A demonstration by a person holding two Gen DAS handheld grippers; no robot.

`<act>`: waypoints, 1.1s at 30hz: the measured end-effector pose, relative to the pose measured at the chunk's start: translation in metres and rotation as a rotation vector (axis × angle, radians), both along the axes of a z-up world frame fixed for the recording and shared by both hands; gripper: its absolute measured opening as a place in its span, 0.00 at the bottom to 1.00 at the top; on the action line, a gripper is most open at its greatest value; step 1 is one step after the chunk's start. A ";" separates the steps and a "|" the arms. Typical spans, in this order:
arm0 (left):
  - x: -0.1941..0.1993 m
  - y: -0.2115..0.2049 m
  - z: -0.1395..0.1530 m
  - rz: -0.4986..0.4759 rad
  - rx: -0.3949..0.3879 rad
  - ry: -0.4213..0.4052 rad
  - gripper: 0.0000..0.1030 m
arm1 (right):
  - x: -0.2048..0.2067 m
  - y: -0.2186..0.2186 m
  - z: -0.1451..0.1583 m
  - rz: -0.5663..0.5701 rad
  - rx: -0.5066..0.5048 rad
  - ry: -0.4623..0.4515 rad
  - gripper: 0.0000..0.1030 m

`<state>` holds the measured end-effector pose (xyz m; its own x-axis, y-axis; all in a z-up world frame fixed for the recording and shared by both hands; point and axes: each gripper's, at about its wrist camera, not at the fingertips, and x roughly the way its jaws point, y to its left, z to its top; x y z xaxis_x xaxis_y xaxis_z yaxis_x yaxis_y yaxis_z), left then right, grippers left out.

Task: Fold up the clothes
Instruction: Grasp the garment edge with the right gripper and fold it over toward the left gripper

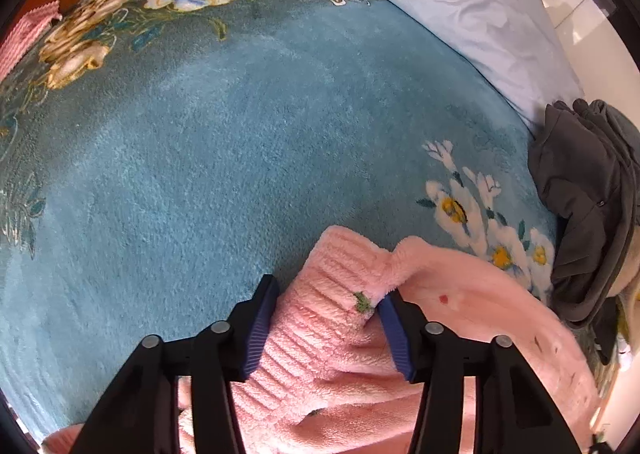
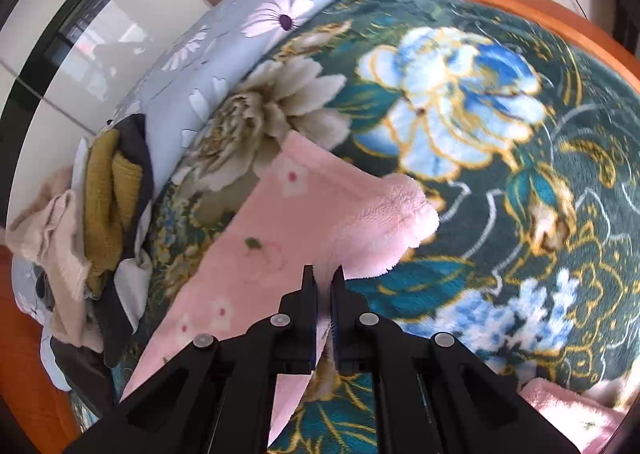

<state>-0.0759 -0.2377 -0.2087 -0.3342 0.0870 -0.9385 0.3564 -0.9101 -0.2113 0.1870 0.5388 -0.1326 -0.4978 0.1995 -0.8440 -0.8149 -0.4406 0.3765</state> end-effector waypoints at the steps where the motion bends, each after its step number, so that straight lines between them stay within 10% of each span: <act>1: -0.001 0.003 0.001 -0.008 -0.015 0.006 0.35 | -0.005 -0.001 0.007 0.016 0.015 0.010 0.05; 9: -0.010 0.002 0.001 -0.025 -0.013 -0.025 0.34 | 0.008 0.002 -0.018 -0.035 -0.027 -0.058 0.05; 15: 0.007 -0.025 0.022 0.039 0.182 -0.032 0.57 | 0.024 0.002 -0.019 -0.071 -0.056 -0.049 0.12; 19: 0.051 -0.046 0.048 0.077 0.242 0.021 0.60 | 0.039 0.000 0.007 -0.077 -0.058 0.035 0.37; 33: 0.238 -0.102 0.074 0.241 0.330 0.141 0.61 | 0.198 -0.052 0.031 -0.042 -0.121 0.148 0.38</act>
